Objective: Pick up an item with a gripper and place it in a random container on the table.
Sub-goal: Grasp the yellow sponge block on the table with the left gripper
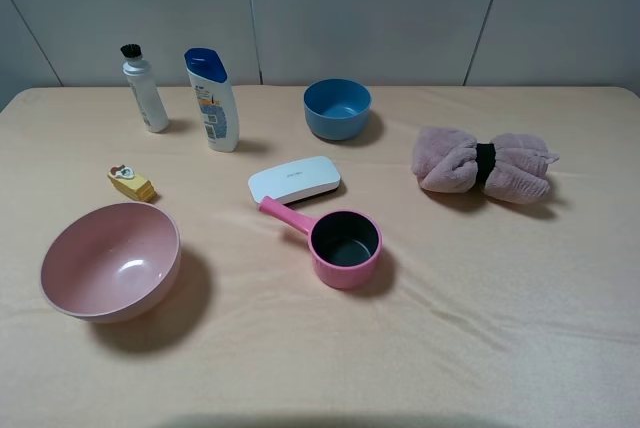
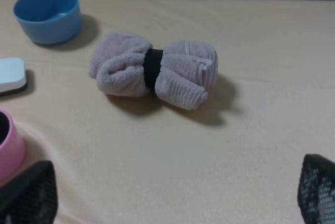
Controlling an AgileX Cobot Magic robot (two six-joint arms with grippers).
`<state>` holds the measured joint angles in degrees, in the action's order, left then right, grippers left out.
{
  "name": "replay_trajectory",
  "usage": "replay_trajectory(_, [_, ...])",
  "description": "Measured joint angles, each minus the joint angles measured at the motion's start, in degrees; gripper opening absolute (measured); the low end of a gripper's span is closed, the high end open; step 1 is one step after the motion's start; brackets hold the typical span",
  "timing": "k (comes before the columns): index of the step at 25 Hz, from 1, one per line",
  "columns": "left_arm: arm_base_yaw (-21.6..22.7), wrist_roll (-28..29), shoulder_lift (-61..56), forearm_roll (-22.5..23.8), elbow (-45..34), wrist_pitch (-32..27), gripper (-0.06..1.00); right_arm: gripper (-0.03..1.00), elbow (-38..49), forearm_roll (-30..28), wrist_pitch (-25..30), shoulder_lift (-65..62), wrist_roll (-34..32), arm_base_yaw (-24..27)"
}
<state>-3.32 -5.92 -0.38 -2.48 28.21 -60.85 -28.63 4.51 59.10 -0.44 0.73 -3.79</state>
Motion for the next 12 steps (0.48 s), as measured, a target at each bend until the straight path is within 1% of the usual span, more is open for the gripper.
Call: replay_trajectory(12, [0.0,0.0,0.0,0.0,0.0,0.0,0.93,0.69,0.0,0.0,0.0,0.0,0.0,0.0])
